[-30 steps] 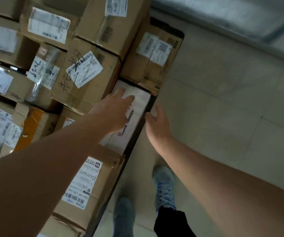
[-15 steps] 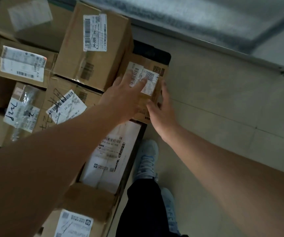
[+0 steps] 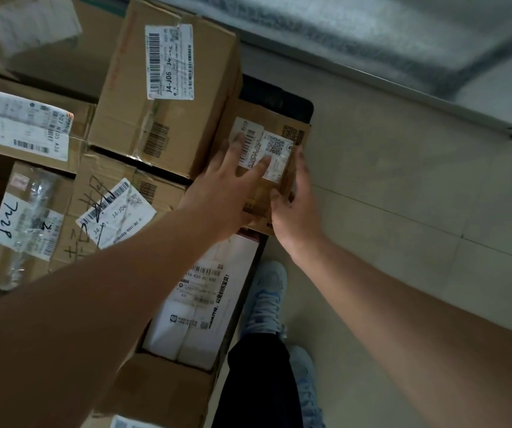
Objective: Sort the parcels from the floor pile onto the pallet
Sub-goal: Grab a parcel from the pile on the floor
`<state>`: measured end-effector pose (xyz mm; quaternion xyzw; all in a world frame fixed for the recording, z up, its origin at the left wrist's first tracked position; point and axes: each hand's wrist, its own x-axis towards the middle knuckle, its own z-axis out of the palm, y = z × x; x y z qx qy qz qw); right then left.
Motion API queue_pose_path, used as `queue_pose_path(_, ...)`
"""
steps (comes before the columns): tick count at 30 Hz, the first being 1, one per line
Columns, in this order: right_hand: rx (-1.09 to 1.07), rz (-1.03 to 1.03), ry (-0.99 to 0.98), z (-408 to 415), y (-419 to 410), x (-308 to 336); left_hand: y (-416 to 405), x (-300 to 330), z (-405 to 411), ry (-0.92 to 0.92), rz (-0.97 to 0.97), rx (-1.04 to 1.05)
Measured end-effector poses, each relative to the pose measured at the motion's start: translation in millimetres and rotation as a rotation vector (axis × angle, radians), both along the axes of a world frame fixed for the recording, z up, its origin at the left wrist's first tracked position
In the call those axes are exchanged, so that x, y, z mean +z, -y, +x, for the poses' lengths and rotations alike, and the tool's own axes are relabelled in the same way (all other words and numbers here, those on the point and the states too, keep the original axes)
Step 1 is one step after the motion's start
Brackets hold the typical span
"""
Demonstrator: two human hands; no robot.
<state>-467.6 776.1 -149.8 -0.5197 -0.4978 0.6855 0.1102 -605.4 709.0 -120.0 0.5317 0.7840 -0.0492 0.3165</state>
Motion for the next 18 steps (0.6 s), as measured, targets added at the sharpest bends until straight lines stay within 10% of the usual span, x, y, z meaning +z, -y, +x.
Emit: queue_pose_path(18, 0.558, 0.395, 0.354, -13.0, 3.0, 129.4, 40.9, 116.5, 17.8, -0.119, 0.138, 0.426)
